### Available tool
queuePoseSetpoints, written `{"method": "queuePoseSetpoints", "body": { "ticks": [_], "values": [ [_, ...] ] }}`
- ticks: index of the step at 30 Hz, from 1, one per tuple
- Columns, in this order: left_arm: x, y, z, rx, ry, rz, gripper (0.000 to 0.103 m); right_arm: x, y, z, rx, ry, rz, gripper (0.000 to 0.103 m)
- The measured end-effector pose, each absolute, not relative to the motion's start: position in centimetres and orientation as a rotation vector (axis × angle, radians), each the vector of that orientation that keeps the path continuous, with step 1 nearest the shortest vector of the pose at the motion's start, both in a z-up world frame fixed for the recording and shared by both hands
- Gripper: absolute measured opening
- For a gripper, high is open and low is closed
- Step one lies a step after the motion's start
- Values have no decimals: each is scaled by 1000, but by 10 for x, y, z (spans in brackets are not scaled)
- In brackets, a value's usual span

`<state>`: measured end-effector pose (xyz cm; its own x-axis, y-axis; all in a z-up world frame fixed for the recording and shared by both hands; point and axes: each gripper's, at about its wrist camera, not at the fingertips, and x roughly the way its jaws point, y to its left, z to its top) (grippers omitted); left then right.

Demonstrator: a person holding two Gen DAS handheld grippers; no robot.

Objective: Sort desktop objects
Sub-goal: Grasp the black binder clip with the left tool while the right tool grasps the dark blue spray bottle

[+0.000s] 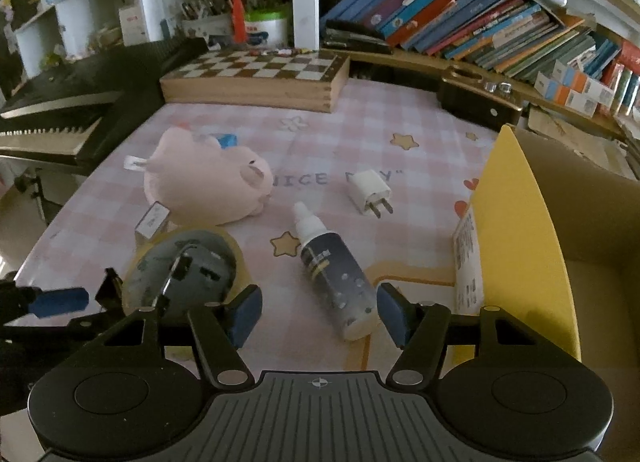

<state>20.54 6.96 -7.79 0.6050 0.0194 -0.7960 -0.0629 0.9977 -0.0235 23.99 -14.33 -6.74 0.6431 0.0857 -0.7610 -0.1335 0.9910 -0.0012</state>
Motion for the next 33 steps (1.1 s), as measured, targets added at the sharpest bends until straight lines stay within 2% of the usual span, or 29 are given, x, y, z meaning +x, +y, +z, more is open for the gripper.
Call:
{"method": "queuePoseSetpoints", "body": {
  "ticks": [6,8,9,13,21,23,25,30,33],
  "values": [
    [213,76,-82,-70,928,52,29,256,-142,-75,-60,896,127,64],
    [215,75,-82,-69,923,38,21,261,-142,-78,-58,904,123,64],
    [216,75,-82,-68,921,28,14,264,-143,-79,-59,908,117,64],
    [216,75,-79,-66,900,-1,2,271,-144,-83,-61,921,106,64],
    [214,90,-69,-131,869,20,1,280,-146,-87,-42,926,96,63],
    [210,99,-66,-185,847,44,1,280,-148,-86,-29,925,84,61],
    [207,105,-61,-209,826,60,1,281,-151,-84,-20,914,71,49],
    [203,109,-57,-236,809,67,1,282,-142,-94,-60,978,120,32],
    [202,108,-57,-242,808,61,1,283,-136,-99,-65,992,138,33]
  ]
}}
